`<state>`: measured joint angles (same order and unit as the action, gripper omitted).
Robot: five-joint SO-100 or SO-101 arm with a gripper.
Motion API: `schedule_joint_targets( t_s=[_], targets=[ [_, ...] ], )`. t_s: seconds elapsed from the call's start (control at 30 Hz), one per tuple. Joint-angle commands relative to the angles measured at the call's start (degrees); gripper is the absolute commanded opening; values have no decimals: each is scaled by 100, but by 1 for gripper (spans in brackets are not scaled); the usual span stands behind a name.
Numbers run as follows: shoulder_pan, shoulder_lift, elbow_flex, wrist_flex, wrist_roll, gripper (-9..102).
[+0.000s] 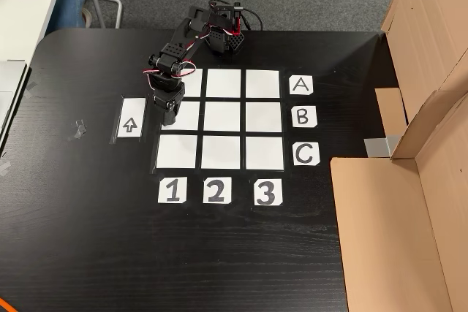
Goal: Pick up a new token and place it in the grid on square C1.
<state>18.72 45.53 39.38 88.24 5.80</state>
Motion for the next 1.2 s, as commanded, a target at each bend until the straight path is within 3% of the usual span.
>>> schedule_joint_targets(
  t_s=[0.0, 1.17],
  targets=[
    [-53, -97, -475, -9, 44, -1],
    [-413, -2083, -3173, -193, 9, -1]
  ],
)
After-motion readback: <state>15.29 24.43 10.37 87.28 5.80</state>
